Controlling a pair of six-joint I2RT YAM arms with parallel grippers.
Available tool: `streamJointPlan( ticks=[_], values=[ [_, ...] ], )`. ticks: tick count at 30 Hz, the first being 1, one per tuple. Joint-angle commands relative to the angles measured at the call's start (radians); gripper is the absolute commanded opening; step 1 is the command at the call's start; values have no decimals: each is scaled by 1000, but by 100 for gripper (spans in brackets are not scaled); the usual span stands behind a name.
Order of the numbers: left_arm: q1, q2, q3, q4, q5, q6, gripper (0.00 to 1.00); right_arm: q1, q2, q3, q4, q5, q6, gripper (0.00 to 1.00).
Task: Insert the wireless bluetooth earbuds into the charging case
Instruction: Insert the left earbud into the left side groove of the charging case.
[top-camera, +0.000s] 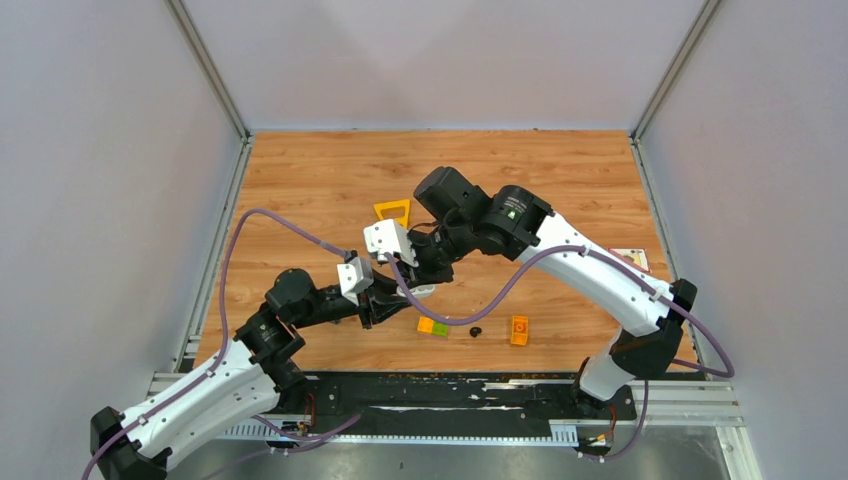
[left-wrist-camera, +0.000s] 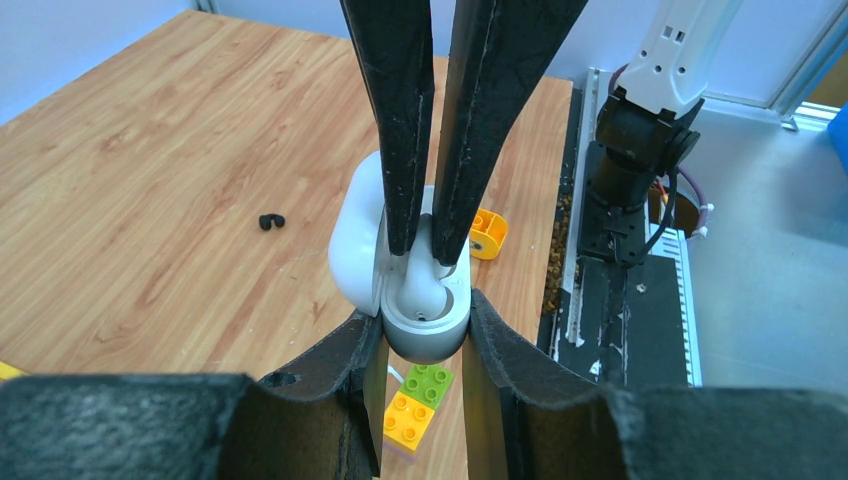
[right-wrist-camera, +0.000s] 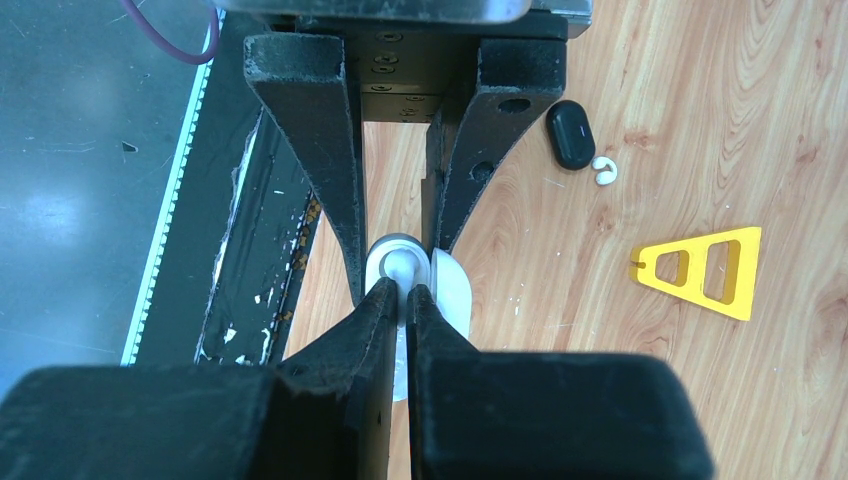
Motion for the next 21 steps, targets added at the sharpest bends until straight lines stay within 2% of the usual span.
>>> streamJointPlan(
  ticks=[1,13,17,21],
  values=[
    [3,-9,3,50,3,17,0,9,2,-10,19,-2,-4,1],
    [3,-12,1,54,-11,18,0,11,-4,-14,2,24,-10,0],
    [3,-8,1,53,-11,18,0,11,-11,-26,4,14,-11,12],
    [3,-9,1,50,-11,20,0,12,-17,19,-17,-10,-11,18]
  ],
)
